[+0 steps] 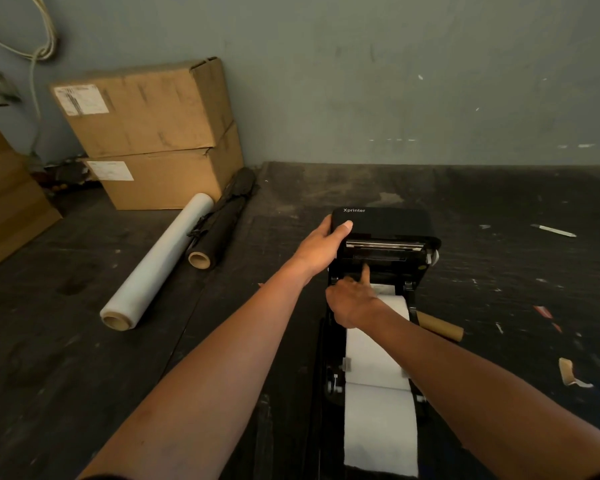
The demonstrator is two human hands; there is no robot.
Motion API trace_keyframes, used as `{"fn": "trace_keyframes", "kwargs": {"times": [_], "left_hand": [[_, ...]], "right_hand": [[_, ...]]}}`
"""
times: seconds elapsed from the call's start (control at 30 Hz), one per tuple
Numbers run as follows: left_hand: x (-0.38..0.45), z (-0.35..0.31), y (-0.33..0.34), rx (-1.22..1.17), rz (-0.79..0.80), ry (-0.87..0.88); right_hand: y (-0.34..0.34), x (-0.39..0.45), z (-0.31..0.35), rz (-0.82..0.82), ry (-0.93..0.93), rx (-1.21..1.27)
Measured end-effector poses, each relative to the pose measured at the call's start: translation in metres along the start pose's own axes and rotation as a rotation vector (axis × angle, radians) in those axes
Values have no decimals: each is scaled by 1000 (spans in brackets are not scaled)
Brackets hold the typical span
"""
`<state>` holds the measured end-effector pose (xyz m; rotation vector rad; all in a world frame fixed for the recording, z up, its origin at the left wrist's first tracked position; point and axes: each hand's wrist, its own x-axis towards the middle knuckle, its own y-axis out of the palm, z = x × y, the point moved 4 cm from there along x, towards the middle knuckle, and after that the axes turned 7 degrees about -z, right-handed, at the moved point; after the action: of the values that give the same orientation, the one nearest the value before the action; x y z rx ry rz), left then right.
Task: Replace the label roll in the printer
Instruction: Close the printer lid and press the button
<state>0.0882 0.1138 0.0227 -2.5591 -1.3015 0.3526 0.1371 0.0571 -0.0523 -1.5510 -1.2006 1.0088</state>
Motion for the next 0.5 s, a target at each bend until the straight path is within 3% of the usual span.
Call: {"fn": "trace_keyframes", "kwargs": {"times": [0.2, 0.37, 0.43, 0.5], "left_hand": [[-2, 0, 0, -13, 5, 6], [-10, 2, 0, -47, 48, 19], [-15, 7, 1, -56, 79, 35], [-21, 16, 0, -60, 112, 46]], "right_hand": [[-11, -11, -10, 128, 22, 187], [-37, -74, -20, -285, 51, 705], [-39, -112, -40, -335, 38, 941], [-38, -146, -69, -369, 204, 1228]]}}
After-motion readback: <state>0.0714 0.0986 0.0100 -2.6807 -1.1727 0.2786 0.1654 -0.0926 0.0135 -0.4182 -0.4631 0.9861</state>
